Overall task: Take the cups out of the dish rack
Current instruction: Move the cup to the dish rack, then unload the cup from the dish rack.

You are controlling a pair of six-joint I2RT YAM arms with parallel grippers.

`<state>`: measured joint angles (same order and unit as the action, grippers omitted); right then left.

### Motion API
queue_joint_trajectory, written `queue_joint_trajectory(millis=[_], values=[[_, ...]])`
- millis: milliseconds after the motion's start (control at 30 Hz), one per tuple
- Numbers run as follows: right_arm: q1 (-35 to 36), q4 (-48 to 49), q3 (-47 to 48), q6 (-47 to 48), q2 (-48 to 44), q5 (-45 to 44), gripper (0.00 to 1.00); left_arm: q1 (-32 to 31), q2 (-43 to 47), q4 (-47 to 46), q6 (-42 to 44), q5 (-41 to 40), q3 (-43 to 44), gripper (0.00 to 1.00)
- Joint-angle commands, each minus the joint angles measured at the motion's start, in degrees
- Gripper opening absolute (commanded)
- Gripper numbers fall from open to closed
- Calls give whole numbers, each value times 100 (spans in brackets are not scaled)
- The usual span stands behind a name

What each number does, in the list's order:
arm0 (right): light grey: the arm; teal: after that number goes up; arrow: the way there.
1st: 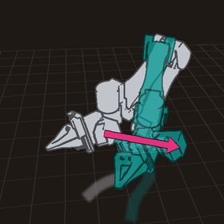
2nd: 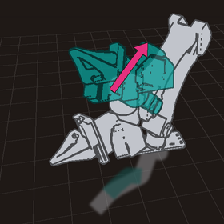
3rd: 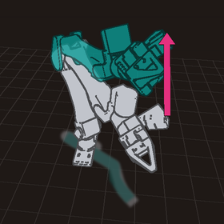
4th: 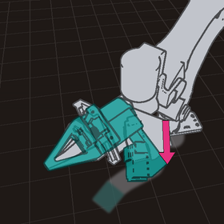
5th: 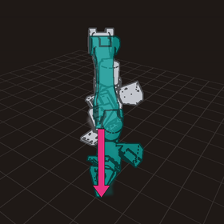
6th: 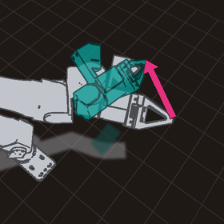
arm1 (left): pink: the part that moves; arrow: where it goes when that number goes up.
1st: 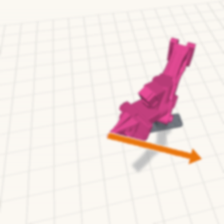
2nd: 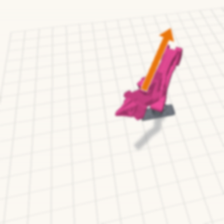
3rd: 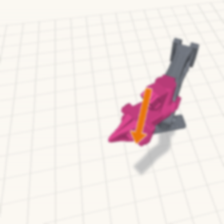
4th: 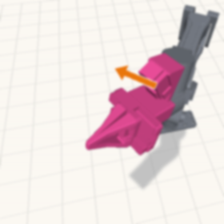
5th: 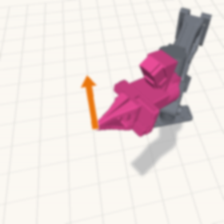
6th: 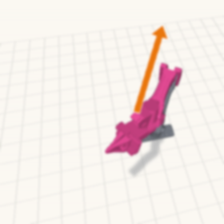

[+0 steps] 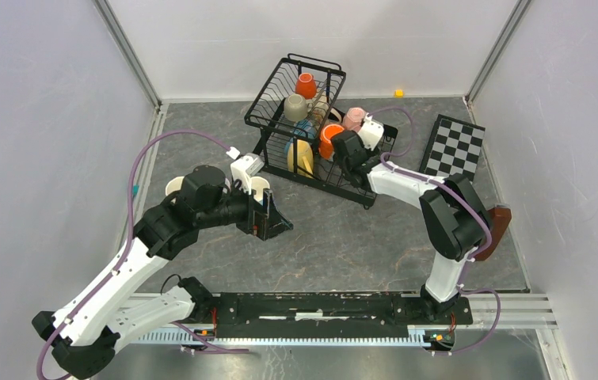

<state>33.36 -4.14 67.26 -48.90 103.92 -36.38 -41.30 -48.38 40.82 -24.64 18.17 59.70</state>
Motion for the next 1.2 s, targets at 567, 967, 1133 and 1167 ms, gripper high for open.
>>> queue_joint_trajectory(millis=[567,967,1133,1167], values=[[-647,502,-791,1342,-654,807,51,-27,69,-131,241,204,61,100],[-663,638,-457,2190,-153,893,37,-27,107,-87,267,129,15,100],[-661,536,-295,2494,-101,637,29,-27,117,-52,258,92,6,100],[-656,488,-235,2556,-84,605,25,-28,118,-53,251,72,-1,100]])
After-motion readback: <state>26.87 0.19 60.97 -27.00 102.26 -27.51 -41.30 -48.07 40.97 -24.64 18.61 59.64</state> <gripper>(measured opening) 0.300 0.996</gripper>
